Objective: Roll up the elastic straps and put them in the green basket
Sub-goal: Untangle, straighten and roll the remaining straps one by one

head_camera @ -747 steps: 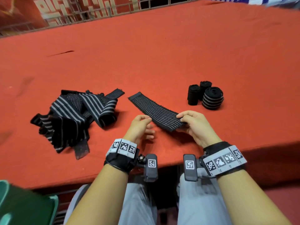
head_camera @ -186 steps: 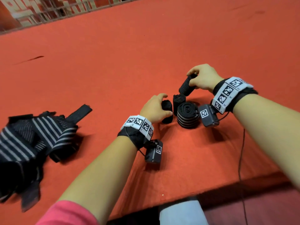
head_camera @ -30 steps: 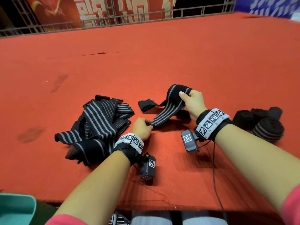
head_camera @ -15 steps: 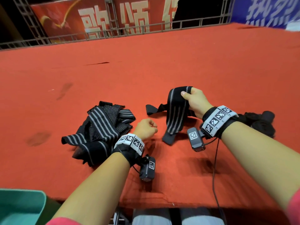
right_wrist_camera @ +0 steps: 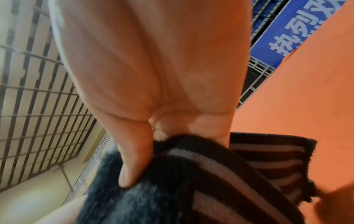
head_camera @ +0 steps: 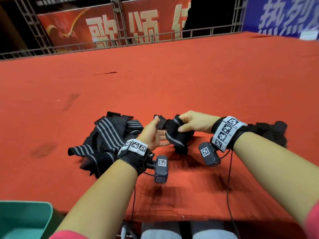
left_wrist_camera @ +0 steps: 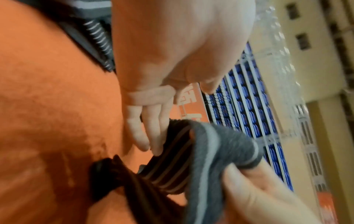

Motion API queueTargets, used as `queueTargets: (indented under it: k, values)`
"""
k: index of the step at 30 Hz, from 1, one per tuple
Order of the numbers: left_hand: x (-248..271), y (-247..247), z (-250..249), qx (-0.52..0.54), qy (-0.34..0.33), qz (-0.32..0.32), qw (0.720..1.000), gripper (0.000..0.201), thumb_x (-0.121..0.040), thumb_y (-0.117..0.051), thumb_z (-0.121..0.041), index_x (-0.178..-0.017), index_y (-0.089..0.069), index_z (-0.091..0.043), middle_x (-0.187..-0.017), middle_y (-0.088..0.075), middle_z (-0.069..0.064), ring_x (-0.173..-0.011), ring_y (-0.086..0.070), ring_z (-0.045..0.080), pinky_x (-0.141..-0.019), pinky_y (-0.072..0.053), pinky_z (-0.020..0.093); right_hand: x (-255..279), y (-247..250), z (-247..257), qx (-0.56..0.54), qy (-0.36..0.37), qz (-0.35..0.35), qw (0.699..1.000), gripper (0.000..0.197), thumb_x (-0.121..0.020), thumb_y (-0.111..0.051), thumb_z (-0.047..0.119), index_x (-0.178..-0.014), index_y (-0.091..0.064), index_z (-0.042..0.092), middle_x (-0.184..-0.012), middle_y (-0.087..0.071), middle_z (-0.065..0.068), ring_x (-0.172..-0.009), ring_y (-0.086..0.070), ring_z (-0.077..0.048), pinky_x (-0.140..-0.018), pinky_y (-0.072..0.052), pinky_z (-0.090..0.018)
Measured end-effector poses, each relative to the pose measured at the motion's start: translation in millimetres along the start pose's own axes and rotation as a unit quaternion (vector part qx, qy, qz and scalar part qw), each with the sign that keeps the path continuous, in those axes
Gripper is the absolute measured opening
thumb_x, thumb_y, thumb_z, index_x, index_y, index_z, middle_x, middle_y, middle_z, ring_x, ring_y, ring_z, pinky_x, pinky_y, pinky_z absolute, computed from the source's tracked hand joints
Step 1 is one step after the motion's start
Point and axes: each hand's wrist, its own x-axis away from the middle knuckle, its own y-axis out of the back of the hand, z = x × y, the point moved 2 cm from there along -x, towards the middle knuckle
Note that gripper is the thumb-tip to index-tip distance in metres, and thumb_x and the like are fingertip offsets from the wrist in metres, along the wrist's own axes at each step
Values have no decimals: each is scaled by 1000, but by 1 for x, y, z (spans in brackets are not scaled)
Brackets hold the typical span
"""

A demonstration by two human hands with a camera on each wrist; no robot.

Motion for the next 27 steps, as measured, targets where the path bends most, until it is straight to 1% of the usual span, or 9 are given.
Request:
queueTargets:
  k: [6,8,10,13,15,17,20,23,27]
  values:
    - [-12,8,8,48,3,-25,999,18,-93,-59,-16,-98,-75,-12,-91,-53,4,-75,-51,17,-76,-52,34,0,-11,-6,198,-64,77,975,20,-82,-68,4,-102,-72,7,-102,-75,-7,-97,-70,-25,-91,-55,-40]
    - [-13,9,8,26,-33,-68,997,27,-94,-56,-3,-118,-67,-8,-92,-59,7,-72,-49,16,-67,-50,31,0,-12,-6,235,-94,75,965,15,-81,-67,2,-94,-68,9,-95,-73,-4,-89,-68,-24,-82,-54,-35]
    - [-12,10,7,3,-64,-99,993,31,-93,-56,4,-119,-64,-10,-87,-64,6,-70,-54,16,-63,-47,29,2,-12,-8,252,-121,63,958,14,-79,-67,1,-79,-58,13,-78,-61,0,-71,-55,-17,-65,-45,-31]
    - [-16,14,8,-27,-110,-126,986,26,-90,-59,8,-108,-67,-9,-88,-70,8,-72,-63,17,-66,-49,30,3,-15,-17,114,-126,80,982,29,-74,-75,20,-98,-62,9,-94,-66,-14,-79,-57,-17,-73,-48,-39]
    - [-17,16,8,-33,-137,-142,980,24,-88,-62,10,-104,-66,-7,-84,-67,11,-60,-60,15,-57,-47,26,3,-20,-21,46,-132,95,986,47,-77,-78,33,-117,-61,13,-109,-69,-14,-84,-62,-18,-77,-51,-37]
    - [-16,15,8,-50,-158,-161,973,22,-86,-65,10,-101,-66,-6,-81,-67,11,-52,-60,12,-47,-47,21,-1,-27,-20,49,-119,95,987,27,-89,-72,28,-109,-62,13,-94,-69,-5,-75,-64,-15,-72,-53,-32]
    - [-16,19,4,-41,-186,-207,959,16,-83,-70,8,-91,-68,-6,-89,-70,17,-69,-66,22,-63,-57,27,-8,-31,-22,43,-111,53,991,16,-96,-63,15,-87,-63,2,-74,-61,-3,-69,-61,-15,-72,-52,-33]
    - [-15,32,-3,-12,-200,-274,941,19,-83,-69,9,-82,-69,-9,-88,-70,18,-74,-67,25,-63,-57,27,-8,-26,-25,39,-113,9,993,18,-98,-59,15,-102,-70,2,-88,-69,-6,-79,-62,-17,-73,-51,-33]
    - [-13,52,-14,2,-222,-343,913,19,-81,-71,5,-80,-71,-15,-84,-72,17,-72,-70,29,-58,-59,32,-9,-19,-21,42,-128,-31,990,18,-98,-58,16,-105,-72,8,-86,-66,-5,-73,-56,-17,-62,-43,-28]
